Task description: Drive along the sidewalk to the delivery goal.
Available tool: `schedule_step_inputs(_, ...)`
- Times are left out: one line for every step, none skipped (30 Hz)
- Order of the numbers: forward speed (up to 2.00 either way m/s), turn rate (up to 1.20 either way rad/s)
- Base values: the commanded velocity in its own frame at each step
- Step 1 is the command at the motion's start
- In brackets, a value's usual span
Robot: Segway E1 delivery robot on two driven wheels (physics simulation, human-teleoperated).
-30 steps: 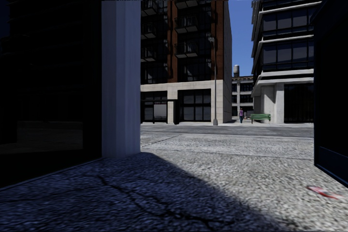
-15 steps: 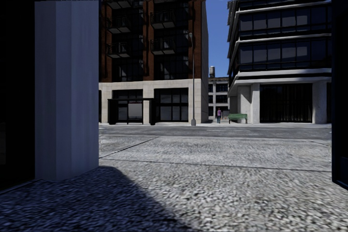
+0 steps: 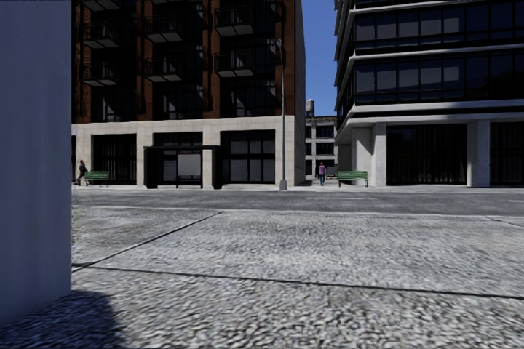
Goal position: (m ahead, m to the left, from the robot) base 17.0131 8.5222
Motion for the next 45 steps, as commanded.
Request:
schedule_step_inputs(2.00, 0.00)
schedule_step_inputs(2.00, 0.00)
schedule_step_inputs(2.00, 0.04)
schedule_step_inputs(2.00, 0.04)
schedule_step_inputs(2.00, 0.14)
schedule_step_inputs(2.00, 0.17)
schedule_step_inputs(2.00, 0.17)
schedule_step_inputs(2.00, 0.17)
schedule_step_inputs(2.00, 0.17)
schedule_step_inputs(2.00, 0.17)
schedule_step_inputs(2.00, 0.31)
schedule_step_inputs(2.00, 0.70)
schedule_step_inputs(2.00, 0.94)
schedule_step_inputs(2.00, 1.08)
schedule_step_inputs(2.00, 1.08)
schedule_step_inputs(2.00, 1.20)
schedule_step_inputs(2.00, 1.20)
schedule_step_inputs(2.00, 1.20)
schedule_step_inputs(2.00, 1.20)
schedule_step_inputs(2.00, 1.20)
schedule_step_inputs(2.00, 1.20)
schedule_step_inputs(2.00, 1.20)
schedule_step_inputs(2.00, 1.20)
schedule_step_inputs(2.00, 1.20)
schedule_step_inputs(2.00, 1.20)
schedule_step_inputs(2.00, 1.19)
schedule_step_inputs(2.00, 1.17)
schedule_step_inputs(2.00, 1.15)
schedule_step_inputs(2.00, 1.08)
schedule_step_inputs(2.00, 0.96)
schedule_step_inputs(2.00, 0.54)
schedule_step_inputs(2.00, 0.54)
schedule_step_inputs(2.00, 0.50)
schedule_step_inputs(2.00, 0.50)
schedule_step_inputs(2.00, 0.56)
schedule_step_inputs(2.00, 0.59)
schedule_step_inputs(2.00, 0.59)
schedule_step_inputs(2.00, 0.61)
schedule_step_inputs(2.00, 0.62)
schedule_step_inputs(2.00, 0.62)
schedule_step_inputs(2.00, 0.62)
schedule_step_inputs(2.00, 0.62)
schedule_step_inputs(2.00, 0.65)
schedule_step_inputs(2.00, 0.66)
schedule_step_inputs(2.00, 0.66)
